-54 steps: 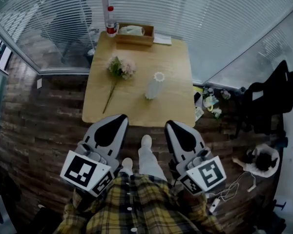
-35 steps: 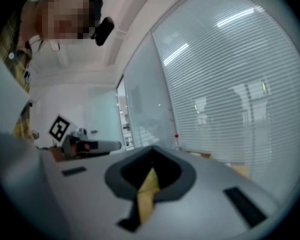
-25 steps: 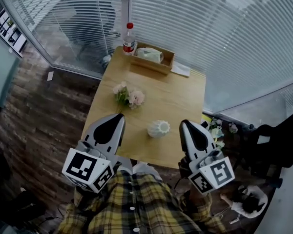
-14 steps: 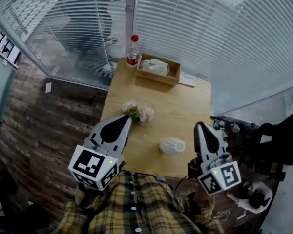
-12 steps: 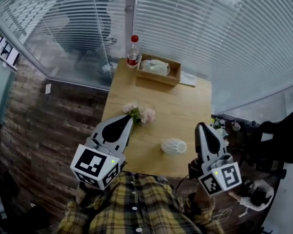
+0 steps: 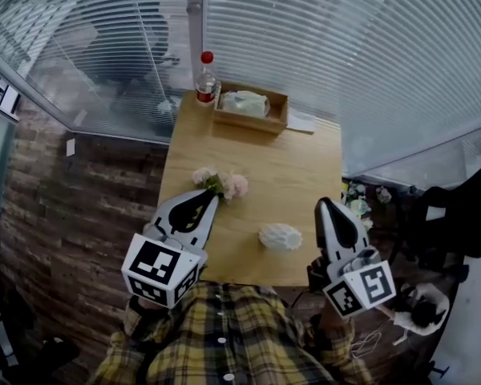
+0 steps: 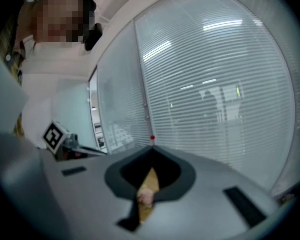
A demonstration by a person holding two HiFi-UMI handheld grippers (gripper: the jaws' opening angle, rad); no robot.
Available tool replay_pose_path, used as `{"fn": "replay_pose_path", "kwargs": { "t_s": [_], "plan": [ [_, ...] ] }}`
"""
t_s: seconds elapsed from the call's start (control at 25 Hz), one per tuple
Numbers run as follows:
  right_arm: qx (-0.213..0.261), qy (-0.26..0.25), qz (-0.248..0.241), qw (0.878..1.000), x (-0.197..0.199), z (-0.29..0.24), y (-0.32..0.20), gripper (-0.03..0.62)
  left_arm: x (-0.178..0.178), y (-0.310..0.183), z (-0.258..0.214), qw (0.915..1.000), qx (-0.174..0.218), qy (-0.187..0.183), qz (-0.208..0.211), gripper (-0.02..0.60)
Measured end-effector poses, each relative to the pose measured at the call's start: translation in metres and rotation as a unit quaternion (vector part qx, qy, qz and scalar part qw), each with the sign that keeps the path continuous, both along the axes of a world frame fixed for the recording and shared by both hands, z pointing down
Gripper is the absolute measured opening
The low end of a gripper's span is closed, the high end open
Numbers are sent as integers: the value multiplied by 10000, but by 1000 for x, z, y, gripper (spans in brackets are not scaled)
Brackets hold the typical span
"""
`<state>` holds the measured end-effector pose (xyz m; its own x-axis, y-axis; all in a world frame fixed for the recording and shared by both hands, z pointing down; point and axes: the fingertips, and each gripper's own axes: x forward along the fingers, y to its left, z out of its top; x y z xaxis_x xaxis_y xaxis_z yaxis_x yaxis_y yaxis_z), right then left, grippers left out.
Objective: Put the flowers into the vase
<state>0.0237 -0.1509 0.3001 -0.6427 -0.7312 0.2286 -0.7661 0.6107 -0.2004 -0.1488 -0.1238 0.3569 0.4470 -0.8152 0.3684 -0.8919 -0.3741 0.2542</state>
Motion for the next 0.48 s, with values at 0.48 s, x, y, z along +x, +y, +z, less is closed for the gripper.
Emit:
{"fn": "replay_pose_path", "kwargs": {
  "t_s": [0.48],
  "plan": [
    [-28, 42, -269, 9996, 7, 0, -7, 14, 9, 6, 25, 9985, -539, 61, -17, 200]
  ]
}}
